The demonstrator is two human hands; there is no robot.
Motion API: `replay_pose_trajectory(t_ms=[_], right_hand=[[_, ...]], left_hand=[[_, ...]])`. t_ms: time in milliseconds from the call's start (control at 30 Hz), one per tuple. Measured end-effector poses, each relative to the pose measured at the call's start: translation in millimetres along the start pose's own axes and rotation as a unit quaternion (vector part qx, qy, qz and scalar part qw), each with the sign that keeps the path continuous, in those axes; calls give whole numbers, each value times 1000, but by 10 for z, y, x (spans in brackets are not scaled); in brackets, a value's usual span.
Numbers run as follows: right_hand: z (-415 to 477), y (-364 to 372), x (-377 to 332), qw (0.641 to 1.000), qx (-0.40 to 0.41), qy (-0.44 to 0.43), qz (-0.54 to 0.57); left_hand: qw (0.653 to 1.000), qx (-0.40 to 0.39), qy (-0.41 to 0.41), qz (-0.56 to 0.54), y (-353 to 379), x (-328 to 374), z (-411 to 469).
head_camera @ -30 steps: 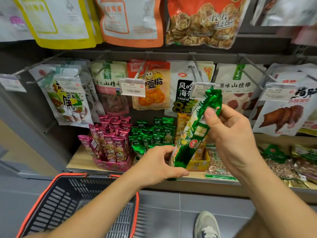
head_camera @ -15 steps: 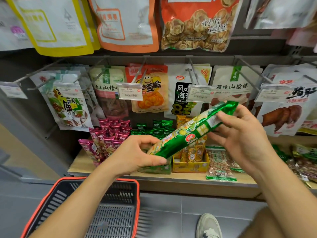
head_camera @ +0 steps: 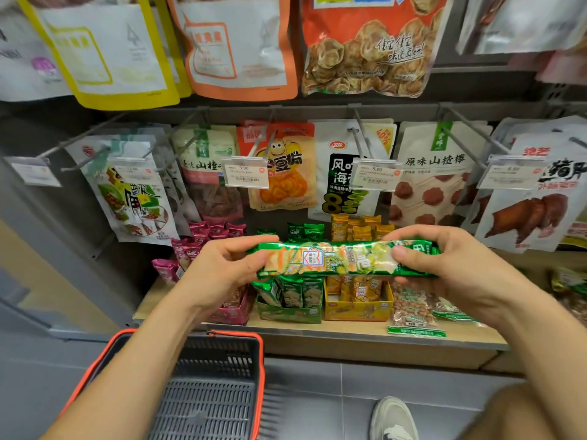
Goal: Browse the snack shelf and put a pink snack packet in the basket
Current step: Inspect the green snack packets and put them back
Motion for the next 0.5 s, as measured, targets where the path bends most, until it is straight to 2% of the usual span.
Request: replay_pose_trajectory(t_ms=[200,333,400,500], right_hand=[[7,-4,-28,999,-6,-17,34],[16,-26,-44,998,10,-28,51],[7,-36,-61,997,8,-41,58],[-16,-43,-104,995,-12,-69,70]], left_hand=[[999,26,1,-31,22,-41,34],[995,30,1,-91,50,-51,40],[994,39,-27,-103,52,-107,43],[992,46,-98,-64,71,-252,27]])
Point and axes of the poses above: each hand's wrist, its own z-axis towards the middle knuckle, its own y-axis out of the palm, x = y × z, the point moved 9 cm from there along z, towards the middle knuckle, and after that the axes turned 11 degrees about y, right-handed, at the moved point
